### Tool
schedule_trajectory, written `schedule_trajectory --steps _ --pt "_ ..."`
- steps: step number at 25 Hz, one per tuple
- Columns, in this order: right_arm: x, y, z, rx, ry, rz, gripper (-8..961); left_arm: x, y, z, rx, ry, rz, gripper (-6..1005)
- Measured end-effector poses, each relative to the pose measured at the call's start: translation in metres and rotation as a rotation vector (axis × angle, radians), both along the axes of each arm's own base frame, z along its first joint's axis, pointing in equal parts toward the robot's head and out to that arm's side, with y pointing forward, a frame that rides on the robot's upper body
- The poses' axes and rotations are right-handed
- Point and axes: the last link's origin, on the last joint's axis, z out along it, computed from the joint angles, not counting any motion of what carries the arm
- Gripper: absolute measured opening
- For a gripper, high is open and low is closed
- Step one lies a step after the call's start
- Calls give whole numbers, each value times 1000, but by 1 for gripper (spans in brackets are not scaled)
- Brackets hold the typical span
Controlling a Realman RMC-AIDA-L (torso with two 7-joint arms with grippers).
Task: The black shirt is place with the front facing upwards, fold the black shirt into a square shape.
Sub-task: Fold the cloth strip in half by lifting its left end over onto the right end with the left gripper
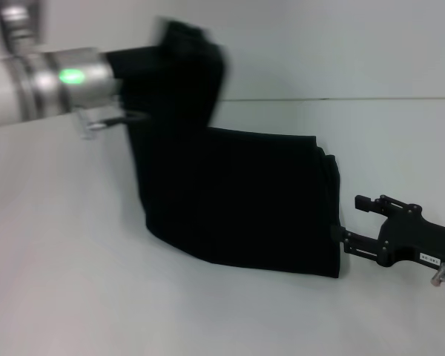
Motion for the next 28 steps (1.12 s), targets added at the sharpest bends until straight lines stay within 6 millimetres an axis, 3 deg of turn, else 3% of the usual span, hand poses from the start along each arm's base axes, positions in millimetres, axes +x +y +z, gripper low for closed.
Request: schedule_trajectory --steps 2,5,8,9,10,11,14,21,28 --pt "1 -1 0 0 1 -3 809 18 -8 -21 -62 -3 -58 17" --pt "2 -1 -1 -1 -1 -10 809 25 -30 -48 -145 -39 -91 18" --pt "3 0 -5 5 -10 -33 808 14 -55 -71 -218 -82 -68 18" --pt "4 2 -7 7 -13 -42 808 14 -55 -71 -218 -82 -68 18" --pt "4 4 -9 10 -12 -58 808 -2 -77 -89 -275 -130 -29 18" --pt "3 6 -12 14 -10 -73 808 -5 -82 -93 -286 -142 -21 18" --pt "-2 15 -23 16 -5 -110 808 -17 -97 -98 -297 -177 -7 18" --pt "-25 36 -51 -23 -36 -150 809 -19 -100 -95 -289 -170 -39 17" --pt "-40 57 -56 16 -45 -191 809 -16 -101 -97 -303 -144 -73 17"
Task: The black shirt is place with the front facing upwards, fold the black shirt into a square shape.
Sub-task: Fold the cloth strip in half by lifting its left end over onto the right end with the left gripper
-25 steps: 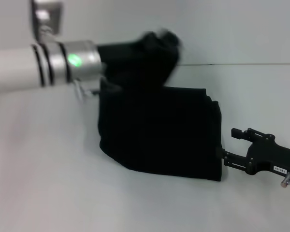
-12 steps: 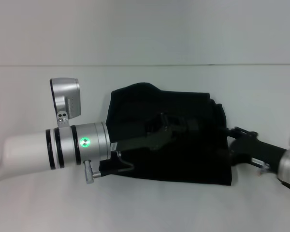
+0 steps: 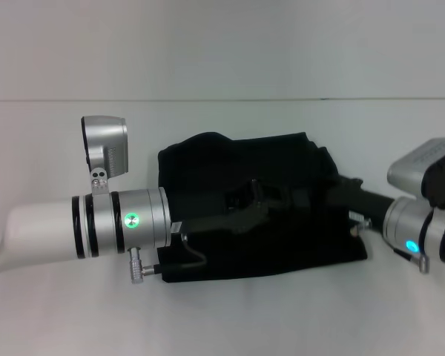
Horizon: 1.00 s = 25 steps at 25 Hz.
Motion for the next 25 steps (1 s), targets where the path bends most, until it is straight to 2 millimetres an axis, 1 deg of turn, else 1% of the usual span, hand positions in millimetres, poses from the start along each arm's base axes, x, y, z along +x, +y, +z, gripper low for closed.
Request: schedule_trajectory --steps 5,9,13,18,20,25 --pt "-6 24 16 111 29 -51 808 -4 -6 -3 -10 18 -20 17" --pt "-14 39 31 170 41 -37 808 -6 -9 -7 -27 52 -46 18" --pt "-20 45 35 187 47 -23 808 -6 -10 -14 -29 95 -68 18" --pt "-22 49 41 208 49 -14 808 -9 -3 -22 2 159 -52 19" --pt "-24 51 43 214 46 -9 808 -7 1 -26 20 180 -52 20" --pt "-26 55 46 225 39 -1 809 4 9 -38 40 221 -71 23"
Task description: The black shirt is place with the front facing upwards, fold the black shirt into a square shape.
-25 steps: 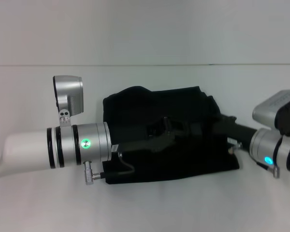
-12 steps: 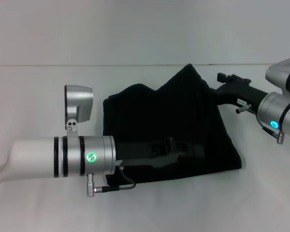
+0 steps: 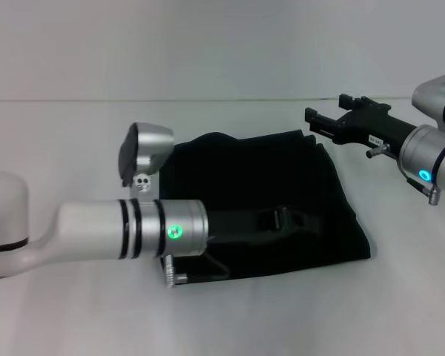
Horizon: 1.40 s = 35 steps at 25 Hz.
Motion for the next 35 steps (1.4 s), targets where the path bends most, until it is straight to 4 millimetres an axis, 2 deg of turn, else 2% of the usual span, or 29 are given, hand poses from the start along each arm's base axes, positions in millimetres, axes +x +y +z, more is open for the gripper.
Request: schedule_trajectory --steps 4,5,6,8,12,13,15,20,25,28,31,35 --pt "8 -3 5 11 0 -14 809 5 3 -3 5 2 -2 25" --pt "18 -7 9 23 4 -37 809 5 3 -2 8 -4 2 25" --pt "18 -7 9 23 4 -37 809 5 3 -2 11 -11 7 26" --pt "31 -14 13 37 12 -68 809 4 3 0 17 -25 16 27" --pt "59 -32 23 73 44 -135 809 4 4 2 22 -34 24 28" --pt "72 -41 26 87 67 -177 809 4 4 2 22 -36 26 29" --pt "79 -46 28 93 81 -199 809 5 4 2 24 -45 32 30" --pt "99 -76 30 50 113 -203 808 6 8 5 44 -79 60 30" --pt "91 -108 16 -60 87 -21 808 8 7 12 45 -128 65 31" --pt "85 -118 5 -110 54 47 808 10 6 16 42 -159 57 31" --pt "79 -117 -6 -140 46 61 808 11 5 17 37 -172 54 31" --pt "66 -103 -17 -161 30 71 808 12 2 18 25 -190 43 32"
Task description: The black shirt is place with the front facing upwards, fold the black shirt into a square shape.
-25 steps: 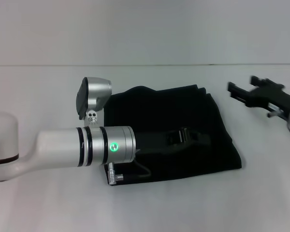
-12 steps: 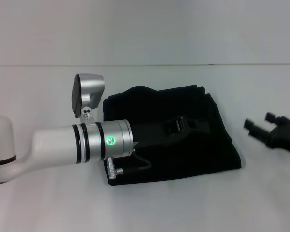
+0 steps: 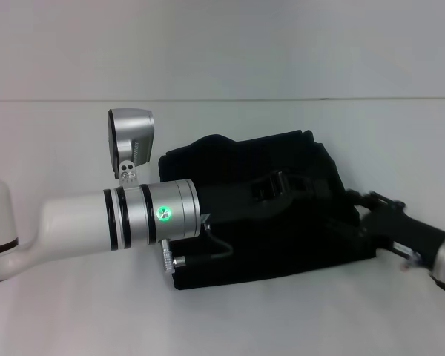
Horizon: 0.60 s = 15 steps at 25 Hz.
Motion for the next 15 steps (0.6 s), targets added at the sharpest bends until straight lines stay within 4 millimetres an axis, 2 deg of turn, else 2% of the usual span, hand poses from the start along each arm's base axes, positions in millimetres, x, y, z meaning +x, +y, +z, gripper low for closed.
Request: schedule_trajectory --steps 10,15 --pt "-49 59 -15 9 -88 27 808 -4 -3 -1 8 6 -12 33" --pt "-63 76 -15 28 -126 36 808 -6 -2 -3 36 32 -23 33"
